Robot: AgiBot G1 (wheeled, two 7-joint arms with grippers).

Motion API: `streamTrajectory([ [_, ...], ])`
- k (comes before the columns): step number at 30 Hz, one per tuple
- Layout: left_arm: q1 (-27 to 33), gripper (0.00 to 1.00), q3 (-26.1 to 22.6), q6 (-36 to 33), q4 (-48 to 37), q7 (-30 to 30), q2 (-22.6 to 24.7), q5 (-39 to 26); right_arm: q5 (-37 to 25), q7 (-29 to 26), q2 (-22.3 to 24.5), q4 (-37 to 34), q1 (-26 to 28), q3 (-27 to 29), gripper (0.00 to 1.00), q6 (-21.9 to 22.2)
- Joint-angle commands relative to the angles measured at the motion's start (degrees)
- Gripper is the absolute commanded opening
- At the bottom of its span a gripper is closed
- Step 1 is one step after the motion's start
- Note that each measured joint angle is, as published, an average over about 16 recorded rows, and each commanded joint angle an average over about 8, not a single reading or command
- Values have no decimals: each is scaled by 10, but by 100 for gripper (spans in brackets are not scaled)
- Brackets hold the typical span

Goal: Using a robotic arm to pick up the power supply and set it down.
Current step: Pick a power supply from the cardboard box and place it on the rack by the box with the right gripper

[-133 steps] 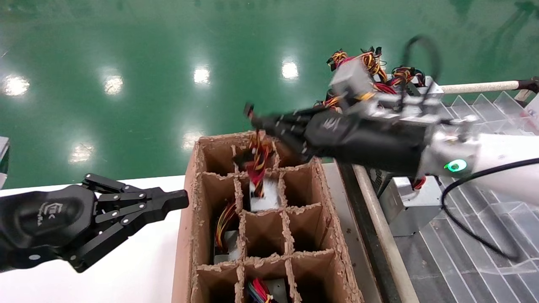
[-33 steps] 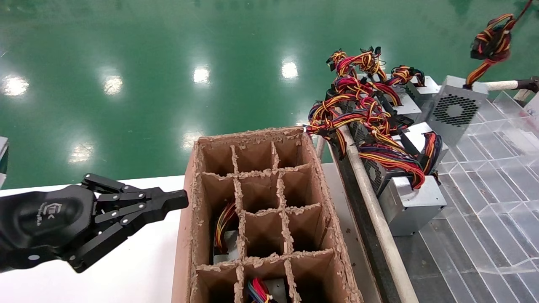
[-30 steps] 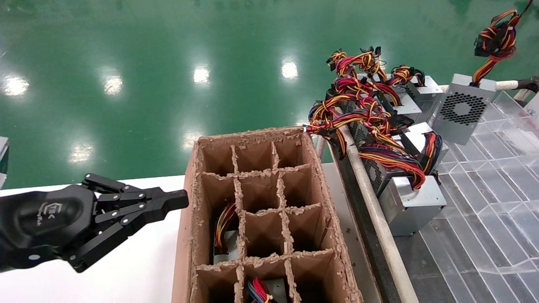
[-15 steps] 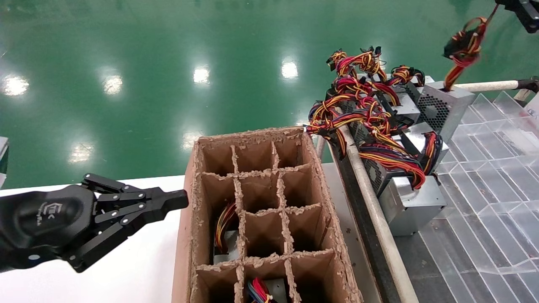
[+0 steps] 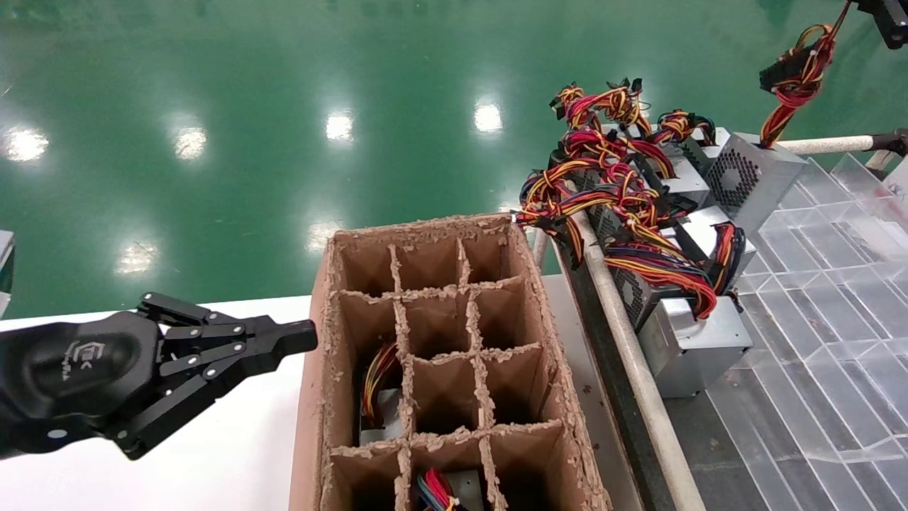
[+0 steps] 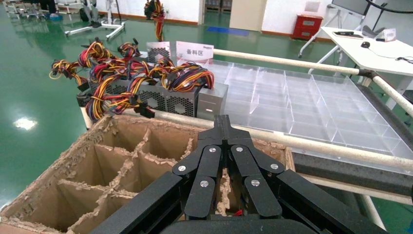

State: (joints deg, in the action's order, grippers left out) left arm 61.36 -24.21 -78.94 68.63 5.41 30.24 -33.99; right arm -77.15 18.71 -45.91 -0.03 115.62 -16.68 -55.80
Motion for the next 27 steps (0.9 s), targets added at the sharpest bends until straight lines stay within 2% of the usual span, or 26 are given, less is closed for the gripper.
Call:
streamTrajectory([
  [1, 0, 0, 0, 0, 0, 0, 0, 0, 2, 0, 0, -1, -1, 1, 0, 4],
  [12, 0, 0, 0, 0, 0, 0, 0, 0, -2, 7, -12, -3, -13, -1, 0, 18],
  [23, 0, 0, 0, 0, 0, 0, 0, 0, 3, 11, -28, -1, -17, 2, 0, 59],
  [27, 0, 0, 0, 0, 0, 0, 0, 0, 3, 12, -29, 2, -14, 2, 0, 61],
])
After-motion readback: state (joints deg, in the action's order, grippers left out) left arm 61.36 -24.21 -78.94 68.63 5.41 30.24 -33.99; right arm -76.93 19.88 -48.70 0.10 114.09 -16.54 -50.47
